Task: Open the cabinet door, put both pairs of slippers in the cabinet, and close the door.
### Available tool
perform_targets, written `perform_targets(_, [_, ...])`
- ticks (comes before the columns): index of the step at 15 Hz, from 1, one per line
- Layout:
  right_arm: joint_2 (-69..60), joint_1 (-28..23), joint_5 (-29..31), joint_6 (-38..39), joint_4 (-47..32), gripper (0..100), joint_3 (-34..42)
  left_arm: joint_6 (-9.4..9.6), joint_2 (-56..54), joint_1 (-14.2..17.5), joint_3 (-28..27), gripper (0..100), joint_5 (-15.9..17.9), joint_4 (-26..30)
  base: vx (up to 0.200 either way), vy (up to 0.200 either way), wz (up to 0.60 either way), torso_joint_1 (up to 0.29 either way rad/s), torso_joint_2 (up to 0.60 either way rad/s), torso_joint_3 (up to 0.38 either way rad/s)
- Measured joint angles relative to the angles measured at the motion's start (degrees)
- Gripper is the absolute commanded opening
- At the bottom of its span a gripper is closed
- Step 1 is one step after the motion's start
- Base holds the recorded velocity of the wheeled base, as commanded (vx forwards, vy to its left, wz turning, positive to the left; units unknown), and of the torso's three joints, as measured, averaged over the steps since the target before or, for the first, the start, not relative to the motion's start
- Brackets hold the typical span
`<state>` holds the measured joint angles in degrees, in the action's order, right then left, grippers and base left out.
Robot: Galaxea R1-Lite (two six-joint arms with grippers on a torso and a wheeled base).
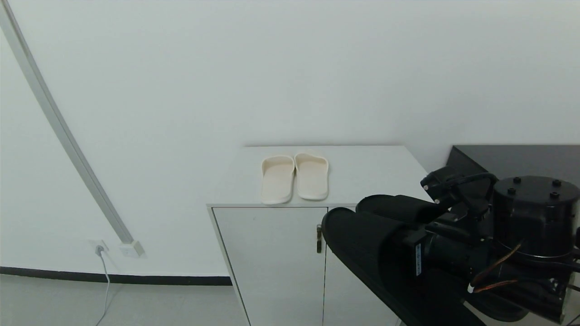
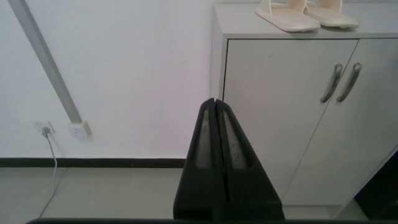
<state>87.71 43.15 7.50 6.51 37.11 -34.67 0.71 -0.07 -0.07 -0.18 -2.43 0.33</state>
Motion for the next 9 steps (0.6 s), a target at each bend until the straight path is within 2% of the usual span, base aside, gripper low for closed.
perform_targets(9, [0.1,-0.05,-0.02,-1.51,0.04,0,0.79,-0.02,0.0,-0.02,0.0,0,0.0,0.0,0.0,0.0,0.0,0.0,0.0,0.0])
